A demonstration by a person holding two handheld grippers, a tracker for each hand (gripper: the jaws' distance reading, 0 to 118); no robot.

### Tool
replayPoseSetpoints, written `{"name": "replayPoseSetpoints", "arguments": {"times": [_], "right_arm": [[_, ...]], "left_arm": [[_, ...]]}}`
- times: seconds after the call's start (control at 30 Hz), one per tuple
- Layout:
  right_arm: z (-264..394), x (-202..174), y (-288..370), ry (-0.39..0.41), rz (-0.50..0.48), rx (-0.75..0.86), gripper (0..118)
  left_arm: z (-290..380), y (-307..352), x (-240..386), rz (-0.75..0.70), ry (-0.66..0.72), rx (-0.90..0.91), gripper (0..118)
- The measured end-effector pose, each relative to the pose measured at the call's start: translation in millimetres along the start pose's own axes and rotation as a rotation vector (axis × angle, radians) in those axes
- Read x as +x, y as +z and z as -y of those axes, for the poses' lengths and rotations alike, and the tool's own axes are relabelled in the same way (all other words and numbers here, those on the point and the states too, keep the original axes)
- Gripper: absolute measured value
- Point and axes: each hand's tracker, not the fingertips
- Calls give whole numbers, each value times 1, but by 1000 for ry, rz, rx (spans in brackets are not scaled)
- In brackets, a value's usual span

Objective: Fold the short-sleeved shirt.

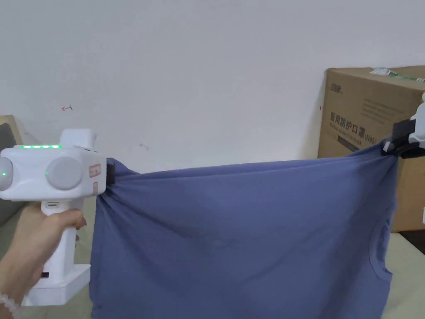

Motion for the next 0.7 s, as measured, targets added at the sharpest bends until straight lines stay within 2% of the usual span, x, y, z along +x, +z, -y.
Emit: {"name": "replayPoseSetpoints", "arguments": {"times": [0.1, 0.27, 0.47, 0.57, 0.7], "right_arm": [[-11, -18, 12, 22, -9, 34, 4], [-52, -50, 3, -6, -32, 82, 4], [-116, -101, -20, -31, -50, 134, 4], [-156, -126, -37, 1, -40, 173, 4], [-197, -148, -51, 6, -42, 215, 4]], "left_arm": [[-13, 15, 0, -18, -6, 35, 0], [-40, 6, -5, -59, 10, 57, 0], [-90, -48, -19, -94, 41, 65, 0], [-120, -77, -26, -100, 65, 96, 0], [-159, -110, -28, -143, 41, 126, 0]]}}
